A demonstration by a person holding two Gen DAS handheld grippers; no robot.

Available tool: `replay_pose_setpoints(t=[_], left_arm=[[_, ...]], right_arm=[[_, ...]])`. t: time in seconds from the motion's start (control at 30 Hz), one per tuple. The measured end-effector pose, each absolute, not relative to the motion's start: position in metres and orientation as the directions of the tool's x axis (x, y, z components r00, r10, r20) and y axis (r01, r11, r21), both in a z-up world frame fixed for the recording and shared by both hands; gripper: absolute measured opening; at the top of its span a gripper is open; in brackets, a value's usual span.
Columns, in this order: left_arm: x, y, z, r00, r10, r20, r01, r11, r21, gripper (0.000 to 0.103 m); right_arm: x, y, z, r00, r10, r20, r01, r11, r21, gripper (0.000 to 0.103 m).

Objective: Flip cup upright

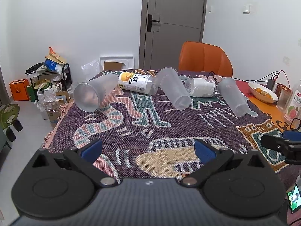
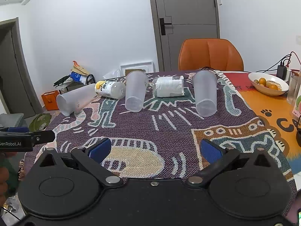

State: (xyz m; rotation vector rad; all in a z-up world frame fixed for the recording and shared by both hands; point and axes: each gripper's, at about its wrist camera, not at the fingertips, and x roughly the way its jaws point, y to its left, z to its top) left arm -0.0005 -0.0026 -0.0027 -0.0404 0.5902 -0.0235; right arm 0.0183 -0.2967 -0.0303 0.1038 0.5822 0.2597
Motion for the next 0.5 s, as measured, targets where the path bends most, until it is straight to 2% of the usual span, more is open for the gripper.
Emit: replay_pose_setpoints(t=[0.5], left_arm=[[-0.0031, -0.0029, 0.0036, 0.841, -0.035, -0.54, 0.011, 0.999, -0.047, 0.103]], right_arm=[[0.0176, -0.2992, -0.0254, 0.807, 0.272, -0.524, -0.215, 0.962, 0.169, 0.103]])
